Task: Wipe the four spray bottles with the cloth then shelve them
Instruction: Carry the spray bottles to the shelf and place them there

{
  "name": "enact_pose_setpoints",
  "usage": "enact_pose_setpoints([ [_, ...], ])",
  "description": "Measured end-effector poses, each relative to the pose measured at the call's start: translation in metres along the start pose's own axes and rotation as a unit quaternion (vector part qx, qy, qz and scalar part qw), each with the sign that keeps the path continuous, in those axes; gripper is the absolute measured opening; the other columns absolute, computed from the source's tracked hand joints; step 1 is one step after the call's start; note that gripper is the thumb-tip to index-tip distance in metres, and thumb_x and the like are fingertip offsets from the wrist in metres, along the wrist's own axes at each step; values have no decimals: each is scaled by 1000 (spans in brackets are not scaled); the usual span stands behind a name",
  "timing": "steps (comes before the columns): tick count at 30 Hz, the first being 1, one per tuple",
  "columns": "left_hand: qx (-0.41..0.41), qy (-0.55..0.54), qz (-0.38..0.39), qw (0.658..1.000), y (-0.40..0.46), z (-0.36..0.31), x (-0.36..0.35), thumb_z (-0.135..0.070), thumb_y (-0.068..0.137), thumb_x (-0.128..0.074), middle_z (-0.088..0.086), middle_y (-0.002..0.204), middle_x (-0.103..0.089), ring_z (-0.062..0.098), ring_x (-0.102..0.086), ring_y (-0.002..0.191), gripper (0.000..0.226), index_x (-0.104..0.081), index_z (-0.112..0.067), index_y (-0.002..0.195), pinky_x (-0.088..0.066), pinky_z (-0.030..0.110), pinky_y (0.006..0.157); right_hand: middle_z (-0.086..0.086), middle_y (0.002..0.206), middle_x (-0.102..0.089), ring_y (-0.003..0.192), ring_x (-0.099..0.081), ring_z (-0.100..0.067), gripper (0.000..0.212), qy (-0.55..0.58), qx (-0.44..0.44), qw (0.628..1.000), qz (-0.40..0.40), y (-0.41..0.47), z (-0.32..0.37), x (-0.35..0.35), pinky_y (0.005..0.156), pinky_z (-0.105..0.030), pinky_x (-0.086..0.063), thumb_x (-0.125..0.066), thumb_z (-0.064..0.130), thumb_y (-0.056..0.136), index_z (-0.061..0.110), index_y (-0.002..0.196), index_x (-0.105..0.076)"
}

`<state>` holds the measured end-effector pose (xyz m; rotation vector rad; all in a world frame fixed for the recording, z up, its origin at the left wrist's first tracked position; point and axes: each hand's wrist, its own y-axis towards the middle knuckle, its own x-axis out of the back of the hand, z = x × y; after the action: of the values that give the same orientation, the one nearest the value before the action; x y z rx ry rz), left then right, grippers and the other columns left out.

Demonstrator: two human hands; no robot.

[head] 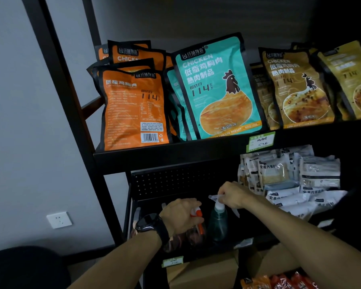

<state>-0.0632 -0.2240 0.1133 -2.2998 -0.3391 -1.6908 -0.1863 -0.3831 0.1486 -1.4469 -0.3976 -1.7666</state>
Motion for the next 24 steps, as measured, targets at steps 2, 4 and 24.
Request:
enact_pose_setpoints([
  [2,4,-4,0,1000,0,0,0,-48,94,-59,-6,156,-41,17,-42,140,59,-45,-28,148,-38,42,112,-5,84,-61,76,-58,-19,16,9,-3,1000,3,1,2,0,48,-24,-34,-55,20,94,13,93,-70],
  [4,0,-17,-2,1000,0,0,0,-44,94,-60,-6,146,-51,18,-50,132,53,-51,-26,143,-42,40,108,-4,77,-57,71,-55,-19,19,21,-11,1000,0,1,4,0,47,-24,-33,-57,24,94,14,79,-64],
  [24,-12,-24,-18,999,-1,-3,0,-42,97,-58,-1,155,-42,16,-41,141,59,-43,-19,149,-33,27,114,-12,76,-62,75,-73,-31,20,166,-90,982,-5,-1,14,-4,63,-33,-61,-62,17,92,8,77,-53],
])
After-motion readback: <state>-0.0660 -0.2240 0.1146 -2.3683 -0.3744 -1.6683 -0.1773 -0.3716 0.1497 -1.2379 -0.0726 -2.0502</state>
